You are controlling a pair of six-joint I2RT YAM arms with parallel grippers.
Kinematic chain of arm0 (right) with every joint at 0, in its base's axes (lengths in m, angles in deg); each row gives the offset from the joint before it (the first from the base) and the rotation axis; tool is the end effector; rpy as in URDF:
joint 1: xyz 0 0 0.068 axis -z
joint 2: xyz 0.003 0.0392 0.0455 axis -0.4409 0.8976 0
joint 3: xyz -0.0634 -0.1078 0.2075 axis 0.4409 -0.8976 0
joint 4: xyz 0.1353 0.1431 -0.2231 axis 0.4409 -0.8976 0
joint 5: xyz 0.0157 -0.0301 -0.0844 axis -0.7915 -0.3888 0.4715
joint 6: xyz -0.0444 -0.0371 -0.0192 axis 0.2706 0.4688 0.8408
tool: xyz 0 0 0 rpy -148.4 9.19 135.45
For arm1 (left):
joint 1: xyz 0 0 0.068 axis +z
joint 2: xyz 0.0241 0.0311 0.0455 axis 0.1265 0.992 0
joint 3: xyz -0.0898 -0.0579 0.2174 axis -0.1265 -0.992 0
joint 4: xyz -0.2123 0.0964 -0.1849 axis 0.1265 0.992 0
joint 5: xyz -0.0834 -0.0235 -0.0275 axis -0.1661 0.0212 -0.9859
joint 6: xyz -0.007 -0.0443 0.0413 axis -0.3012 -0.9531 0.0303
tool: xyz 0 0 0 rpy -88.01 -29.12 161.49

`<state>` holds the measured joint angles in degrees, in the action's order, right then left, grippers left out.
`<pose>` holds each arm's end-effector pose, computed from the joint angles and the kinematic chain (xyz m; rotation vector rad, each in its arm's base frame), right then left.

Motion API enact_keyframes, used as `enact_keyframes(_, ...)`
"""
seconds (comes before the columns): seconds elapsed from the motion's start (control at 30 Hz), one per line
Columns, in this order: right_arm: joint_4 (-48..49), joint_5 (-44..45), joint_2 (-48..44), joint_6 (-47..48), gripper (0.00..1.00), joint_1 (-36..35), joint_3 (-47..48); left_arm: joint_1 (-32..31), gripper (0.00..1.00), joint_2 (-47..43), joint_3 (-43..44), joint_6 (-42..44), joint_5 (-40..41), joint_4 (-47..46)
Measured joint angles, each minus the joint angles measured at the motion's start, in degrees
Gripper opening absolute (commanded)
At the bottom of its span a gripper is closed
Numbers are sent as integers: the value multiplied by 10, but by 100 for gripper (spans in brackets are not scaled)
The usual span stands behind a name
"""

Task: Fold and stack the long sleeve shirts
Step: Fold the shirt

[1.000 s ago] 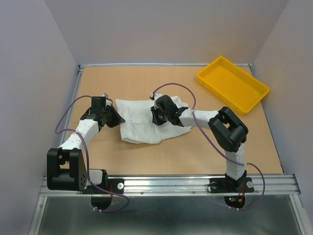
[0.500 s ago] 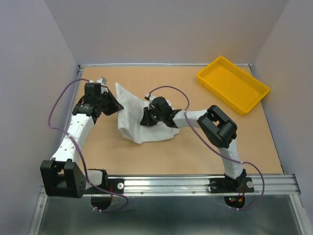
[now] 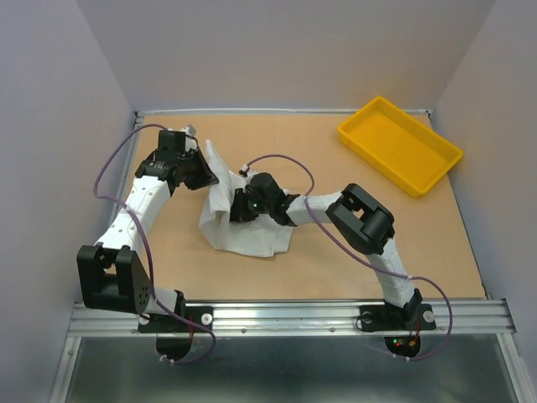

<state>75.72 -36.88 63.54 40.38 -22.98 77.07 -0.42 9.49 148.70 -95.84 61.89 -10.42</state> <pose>0.3114 0.3829 0.0692 -0.4645 2.2567 1.2117 0.3496 -0.0612 0.2603 -0.1917 2.3065 -0.6516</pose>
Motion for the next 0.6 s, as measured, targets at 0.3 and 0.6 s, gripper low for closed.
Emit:
enact_keyframes(0.3,-43,52,-85,27,41,8,-57,-31,0,6,10,75,32,9)
enact_keyframes(0.6,-114,80,-271,35,45,57,-164,-36,0,18,39,154,44,36)
